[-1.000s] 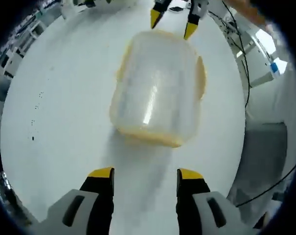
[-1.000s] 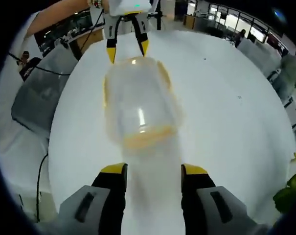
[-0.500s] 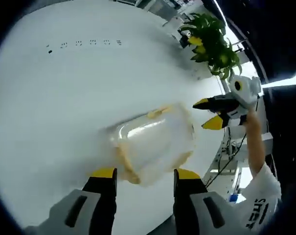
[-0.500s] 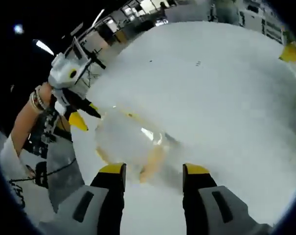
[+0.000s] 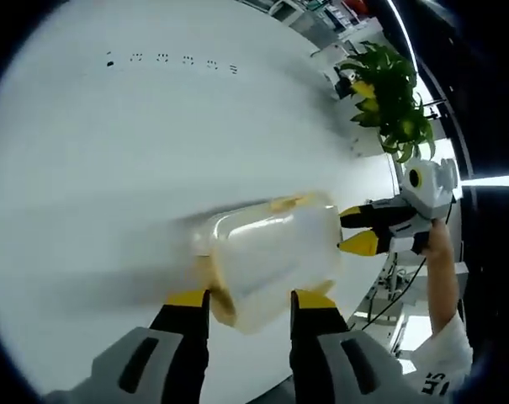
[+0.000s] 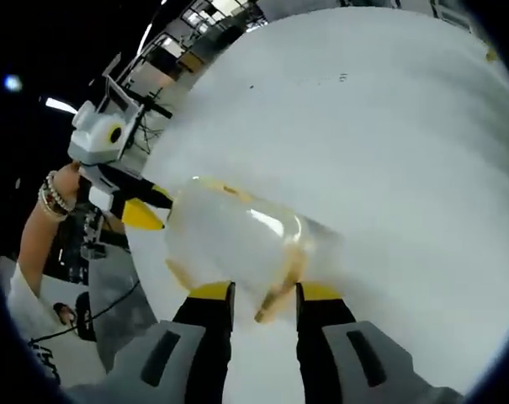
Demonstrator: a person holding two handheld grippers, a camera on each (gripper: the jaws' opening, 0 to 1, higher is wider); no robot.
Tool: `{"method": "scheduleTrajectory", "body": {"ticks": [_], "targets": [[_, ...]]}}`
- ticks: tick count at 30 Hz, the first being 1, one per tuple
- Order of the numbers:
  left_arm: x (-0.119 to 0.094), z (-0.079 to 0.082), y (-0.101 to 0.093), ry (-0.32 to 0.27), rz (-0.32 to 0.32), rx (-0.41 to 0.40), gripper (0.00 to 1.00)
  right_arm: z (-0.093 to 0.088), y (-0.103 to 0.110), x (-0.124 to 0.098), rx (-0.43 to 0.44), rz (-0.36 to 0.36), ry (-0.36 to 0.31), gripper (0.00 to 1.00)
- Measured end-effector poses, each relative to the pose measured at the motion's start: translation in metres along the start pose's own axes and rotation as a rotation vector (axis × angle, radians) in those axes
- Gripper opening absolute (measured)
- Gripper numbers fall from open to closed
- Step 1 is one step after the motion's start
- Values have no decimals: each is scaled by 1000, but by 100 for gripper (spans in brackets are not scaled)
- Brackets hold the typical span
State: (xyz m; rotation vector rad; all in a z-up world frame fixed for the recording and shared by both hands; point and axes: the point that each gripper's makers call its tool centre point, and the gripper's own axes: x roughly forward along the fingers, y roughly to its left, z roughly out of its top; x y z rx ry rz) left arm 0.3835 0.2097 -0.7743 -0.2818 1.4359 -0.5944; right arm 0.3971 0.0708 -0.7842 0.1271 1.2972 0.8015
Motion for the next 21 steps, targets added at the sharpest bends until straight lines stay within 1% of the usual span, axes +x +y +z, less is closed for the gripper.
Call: {"method": "scheduleTrajectory", "body": {"ticks": [1, 2, 3, 5, 6, 7, 10, 12, 14, 18, 19, 20, 21], "targets": [[0, 0, 2, 1, 6, -4, 27, 1, 0, -1, 5, 2, -2, 26], [0, -2, 3, -4, 21, -29, 25, 0, -1, -3, 1, 2, -7, 26], [1, -2, 4, -4, 30, -38, 24, -2, 1, -3, -3, 4, -11, 26], [4, -6, 5, 1, 49, -17, 20, -4, 2, -4, -8, 7, -17, 26], [5, -5, 12, 9, 84, -10, 18, -3, 2, -4, -10, 11, -18, 25], [7, -5, 7, 4, 57, -8, 19, -1, 1, -4, -11, 12, -19, 25], [2, -1, 12, 15, 65, -14, 19, 0, 0, -5, -15, 8, -19, 25], [2, -1, 13, 9, 63, -27, 19, -2, 2, -4, -14, 5, -18, 25], [1, 0, 13, 12, 63, -13, 19, 1, 2, -3, -12, 0, -9, 25], [1, 2, 15, 20, 63, -14, 17, -4, 6, -2, -9, -7, -11, 24], [1, -2, 0, 35, 7, -106, 16, -5, 7, -2, -4, -4, -9, 24], [2, 3, 11, 17, 37, -43, 16, -5, 7, -2, -6, -4, -11, 24], [0, 2, 12, 26, 43, -31, 16, -5, 9, -1, -9, -5, -7, 24]]}}
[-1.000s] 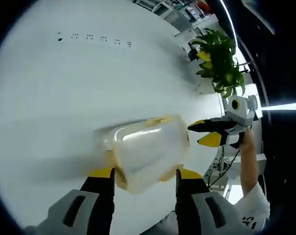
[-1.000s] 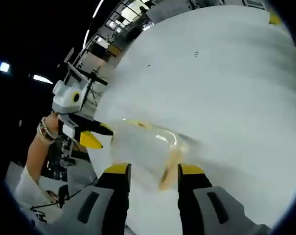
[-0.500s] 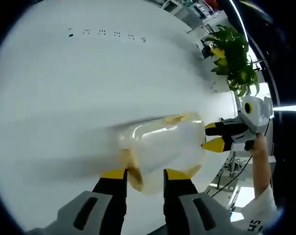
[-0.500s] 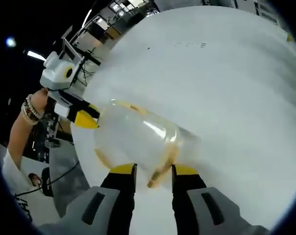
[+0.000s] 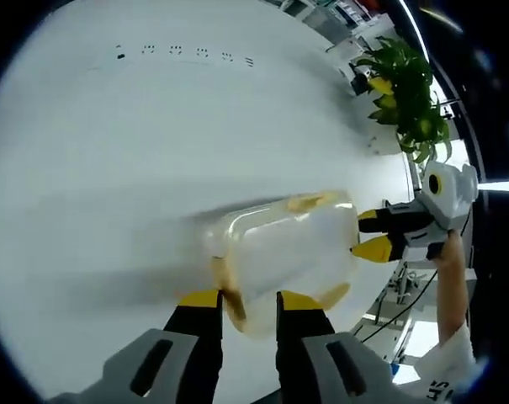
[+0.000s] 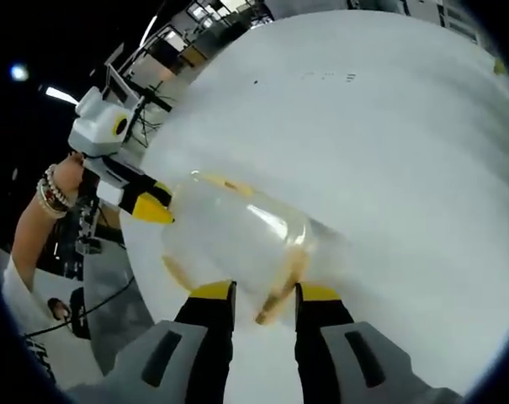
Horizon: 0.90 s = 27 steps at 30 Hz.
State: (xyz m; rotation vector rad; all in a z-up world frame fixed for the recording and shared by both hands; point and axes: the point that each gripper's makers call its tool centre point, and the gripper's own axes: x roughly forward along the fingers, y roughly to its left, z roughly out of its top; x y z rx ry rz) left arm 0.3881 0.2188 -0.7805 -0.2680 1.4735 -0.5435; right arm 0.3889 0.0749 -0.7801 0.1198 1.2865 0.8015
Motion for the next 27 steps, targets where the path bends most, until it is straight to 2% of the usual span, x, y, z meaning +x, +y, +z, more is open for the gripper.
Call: {"method": "scheduleTrajectory", "body": {"ticks": [6, 7, 11, 18, 20, 21, 22, 25, 27], "targets": [[-2, 1, 6, 3, -3, -4, 16, -2, 1, 1, 14, -1, 10, 23], [-2, -1, 4, 5, -6, -11, 16, -6, 1, 7, 63, 1, 1, 23], [-5, 2, 7, 4, -6, -5, 16, -11, 1, 13, 42, 12, 6, 23], [-8, -1, 12, 1, -12, -1, 17, -7, 1, 18, 18, 10, -19, 25], [-7, -1, 11, -24, -13, -8, 18, -5, 2, 18, 21, 4, -24, 25], [-6, -3, 9, -26, -14, 4, 19, -4, 2, 19, 22, -3, -24, 25], [-5, -8, 8, -9, -24, 96, 21, -2, 3, 17, 16, -11, -23, 25], [-13, -12, 2, -27, -16, 111, 21, 3, -1, 9, -130, -96, -12, 22], [-24, 0, 3, -97, -13, 148, 24, 7, -7, 0, -205, -155, 10, 19]]}}
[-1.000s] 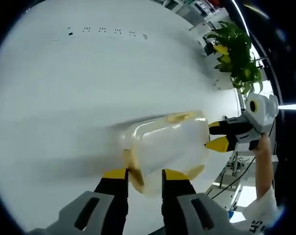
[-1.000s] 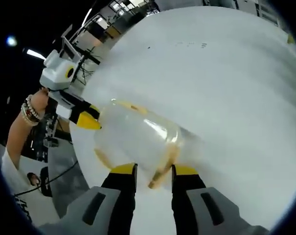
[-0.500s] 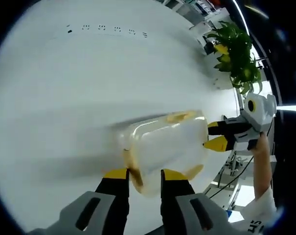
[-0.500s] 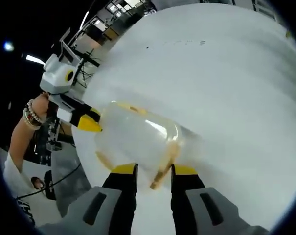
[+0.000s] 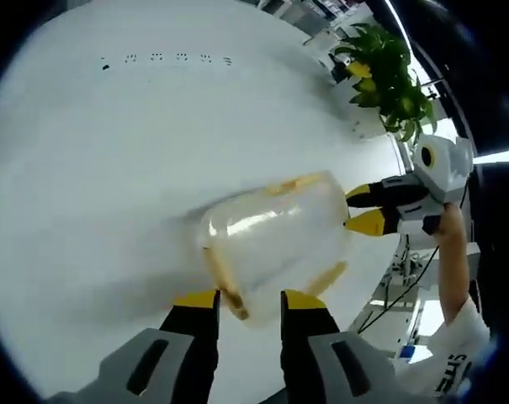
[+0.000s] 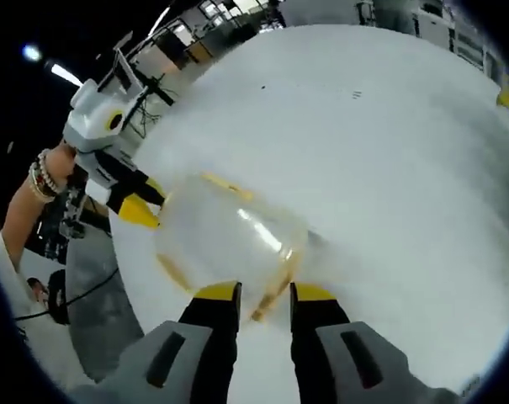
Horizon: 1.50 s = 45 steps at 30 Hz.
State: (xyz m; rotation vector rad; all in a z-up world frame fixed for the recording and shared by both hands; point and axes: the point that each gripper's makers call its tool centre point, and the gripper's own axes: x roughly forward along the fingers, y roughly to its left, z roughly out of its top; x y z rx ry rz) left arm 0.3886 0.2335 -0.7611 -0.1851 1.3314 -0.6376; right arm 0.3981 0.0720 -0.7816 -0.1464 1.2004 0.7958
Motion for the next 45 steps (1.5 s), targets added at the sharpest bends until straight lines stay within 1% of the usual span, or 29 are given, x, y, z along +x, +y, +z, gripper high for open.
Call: {"method": "scheduleTrajectory", "body": {"ticks": [1, 3, 4, 5, 6, 7, 8, 9, 11, 12, 13, 14, 15, 17, 18, 19, 20, 21, 23, 24, 25, 28, 31, 34, 36, 38, 39, 42, 45], "targets": [[-3, 7, -1, -39, 2, 17, 27, 3, -3, -4, -12, -18, -5, 20], [-9, 21, -10, -142, -25, 100, 34, 11, -1, -10, -5, -14, -31, 20], [-13, 30, -17, -209, -40, 134, 34, 16, 1, -11, -3, -5, -49, 19], [-15, 35, -22, -245, -59, 149, 33, 25, 5, -13, 3, 10, -90, 19], [-16, 38, -28, -271, -81, 158, 28, 31, 8, -12, 0, 21, -110, 18], [-15, 40, -35, -308, -112, 170, 21, 37, 14, -13, -20, 42, -136, 15], [-10, 35, -49, -332, -141, 189, 14, 41, 18, -13, -31, 53, -149, 12], [-7, 33, -52, -341, -150, 201, 10, 45, 23, -11, -47, 62, -165, 9], [7, 26, -55, -336, -150, 191, 9, 47, 28, -7, -66, 68, -162, 7], [14, 24, -56, -332, -149, 185, 8, 49, 30, -2, -87, 71, -142, 7], [23, 19, -59, -334, -154, 185, 6, 50, 30, -1, -93, 71, -136, 7], [26, 18, -61, -335, -155, 187, 5, 51, 30, 2, -100, 68, -129, 6], [33, 15, -63, -346, -157, 208, 1, 51, 31, 7, -123, 68, -114, 4], [38, 17, -64, -368, -171, 197, 0, 51, 33, 11, -129, 62, -118, 0], [39, 17, -66, -376, -184, 219, 0, 55, 33, 13, -132, 62, -130, 0], [41, 18, -67, -396, -184, 261, 0, 62, 33, 15, -133, 59, -157, 0], [42, 18, -65, -399, -174, 289, 0, 70, 33, 17, -112, 51, -203, 0], [43, 16, -64, -397, -168, 295, 0, 73, 35, 18, -107, 61, -218, 0], [45, 15, -64, -401, -169, 301, 0, 72, 41, 21, -104, 96, -215, 0], [47, 13, -65, -399, -176, 303, 0, 74, 43, 22, -104, 100, -222, 0], [46, 14, -67, -415, -189, 303, 0, 74, 43, 23, -110, 100, -222, 0], [47, 14, -67, -420, -190, 294, 0, 73, 45, 26, -150, 82, -214, 0], [48, 14, -67, -425, -215, 261, 0, 74, 46, 26, -147, 72, -227, 0], [48, 14, -68, -430, -224, 263, 0, 74, 51, 25, -152, 96, -222, 0], [48, 14, -68, -427, -225, 264, 0, 78, 51, 25, -149, 100, -228, 0], [49, 14, -70, -425, -226, 276, 0, 82, 48, 25, -144, 83, -248, 0], [49, 14, -71, -425, -217, 303, 0, 86, 44, 26, -140, 72, -254, 0], [49, 13, -72, -425, -199, 326, 0, 85, 40, 30, -145, 45, -234, 0], [50, 9, -76, -412, -196, 361, 0, 89, 35, 31, -175, 9, -241, 0]]}}
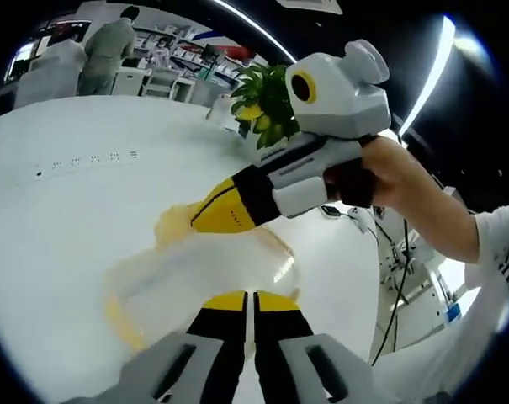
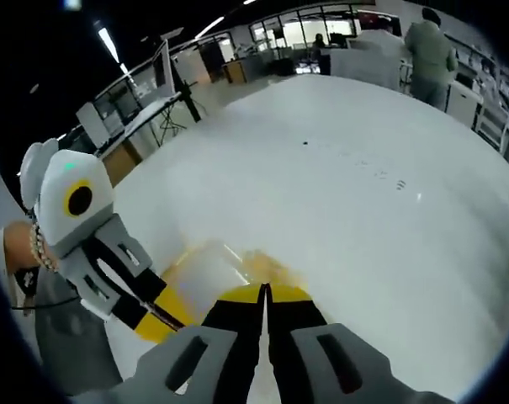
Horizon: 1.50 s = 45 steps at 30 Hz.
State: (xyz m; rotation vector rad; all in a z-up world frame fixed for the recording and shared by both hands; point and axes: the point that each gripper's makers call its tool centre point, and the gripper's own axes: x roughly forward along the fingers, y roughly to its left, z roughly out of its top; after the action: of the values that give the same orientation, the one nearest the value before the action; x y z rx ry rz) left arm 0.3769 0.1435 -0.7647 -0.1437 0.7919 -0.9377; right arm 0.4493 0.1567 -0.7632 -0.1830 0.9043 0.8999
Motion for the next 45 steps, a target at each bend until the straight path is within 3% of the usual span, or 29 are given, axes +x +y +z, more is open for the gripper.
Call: {"method": "scheduleTrajectory", "body": {"ticks": [9, 13, 14, 17, 19, 22, 30, 32, 35, 41, 43, 45], "targets": [[-7, -17, -17, 20, -31, 25, 0, -6, -1, 2, -6, -4, 15, 0], [-11, -25, -24, 16, -43, 20, 0, -6, -2, 2, 7, 1, 13, 0], [-12, -23, -26, -10, -48, 26, 0, -7, -2, 2, 9, 1, 15, 0], [-11, -30, -28, 21, -60, 29, 0, -7, -5, 3, 7, -6, 13, 0], [-9, -40, -26, 43, -41, 86, 0, -7, -5, 3, 12, -8, 6, 0], [-2, -53, -25, 67, -34, 78, 0, -8, -5, 2, 11, -7, 0, 0], [4, -62, -16, 99, -14, 90, 0, -7, -7, 3, 12, -6, -10, 0], [2, -61, -9, 94, 16, 95, 0, -7, -7, 3, 16, -4, -12, 0], [0, -59, -10, 85, -5, 59, 0, -8, -7, 3, 21, -2, -10, 0], [-9, -58, -20, 86, -17, 61, 0, -9, -6, -1, 26, 2, -1, 0], [-14, -47, -24, 45, 12, 58, 0, -9, -7, -5, 9, 1, 0, 0], [-20, -24, -41, -48, -35, 71, 0, -7, -8, -9, -16, -5, -5, 2]]}}
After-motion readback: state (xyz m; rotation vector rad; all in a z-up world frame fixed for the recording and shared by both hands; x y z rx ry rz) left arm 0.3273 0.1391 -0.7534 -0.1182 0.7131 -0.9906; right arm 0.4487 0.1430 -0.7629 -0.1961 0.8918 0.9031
